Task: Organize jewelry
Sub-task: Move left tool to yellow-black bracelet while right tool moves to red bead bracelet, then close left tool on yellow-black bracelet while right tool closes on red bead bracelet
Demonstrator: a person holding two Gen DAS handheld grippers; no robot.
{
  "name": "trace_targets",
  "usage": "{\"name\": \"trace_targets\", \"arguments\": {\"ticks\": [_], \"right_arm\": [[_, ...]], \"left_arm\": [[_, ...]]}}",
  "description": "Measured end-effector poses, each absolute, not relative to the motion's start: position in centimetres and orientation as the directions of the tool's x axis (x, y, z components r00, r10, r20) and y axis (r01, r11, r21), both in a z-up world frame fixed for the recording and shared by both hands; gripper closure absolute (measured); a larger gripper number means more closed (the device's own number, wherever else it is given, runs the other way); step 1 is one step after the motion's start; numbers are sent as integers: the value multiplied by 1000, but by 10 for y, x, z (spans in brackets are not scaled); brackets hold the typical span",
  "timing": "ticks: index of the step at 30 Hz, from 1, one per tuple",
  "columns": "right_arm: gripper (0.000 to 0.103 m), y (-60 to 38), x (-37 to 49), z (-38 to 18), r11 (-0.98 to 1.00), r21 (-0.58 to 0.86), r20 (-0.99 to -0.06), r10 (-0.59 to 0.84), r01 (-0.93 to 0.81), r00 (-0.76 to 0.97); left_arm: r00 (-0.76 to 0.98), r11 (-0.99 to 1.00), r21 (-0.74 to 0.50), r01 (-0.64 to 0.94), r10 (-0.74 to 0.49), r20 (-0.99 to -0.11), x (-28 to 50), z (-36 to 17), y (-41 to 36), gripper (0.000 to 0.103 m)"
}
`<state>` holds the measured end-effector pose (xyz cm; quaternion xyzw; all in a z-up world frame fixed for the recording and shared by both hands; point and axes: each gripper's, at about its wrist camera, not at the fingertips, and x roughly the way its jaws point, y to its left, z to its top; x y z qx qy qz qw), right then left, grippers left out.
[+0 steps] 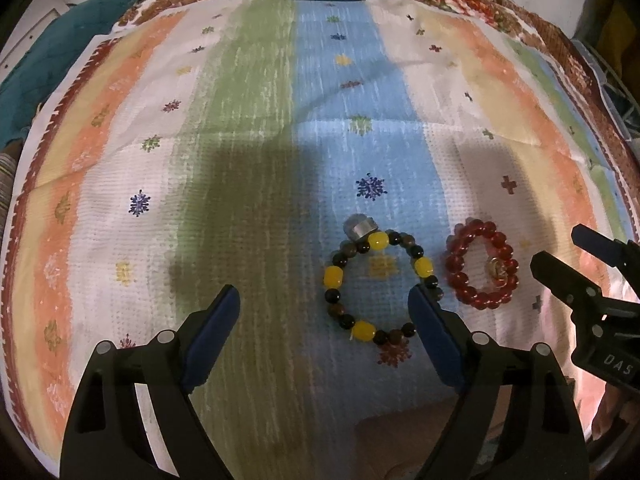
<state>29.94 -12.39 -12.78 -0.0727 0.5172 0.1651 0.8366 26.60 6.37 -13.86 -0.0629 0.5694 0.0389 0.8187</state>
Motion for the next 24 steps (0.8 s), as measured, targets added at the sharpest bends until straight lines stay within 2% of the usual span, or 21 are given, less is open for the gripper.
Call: {"name": "trace_targets", "arguments": {"ticks": [5,13,16,20,24], "right_arm": [[23,-120,308,-138,935,67,-897,209,-347,389],[24,-109,315,-148,935,29,-909,172,-353,380],[36,-104,316,-154,934,5,-915,149,-359,376],[40,-103,318,-158,933,-3,-918,140,-360,371],[59,-106,322,-161,940,42,-924,165,-338,345]], "left_arm": [[333,991,-53,-124,-9,-943,270,-145,64,22],[311,992,-41,-115,-4,-950,270,-154,63,36],[303,991,-54,-121,-15,-953,269,-157,63,40],[299,992,-33,-121,5,-954,268,-162,63,45],[300,988,-24,-152,23,-954,268,-164,67,60]]}}
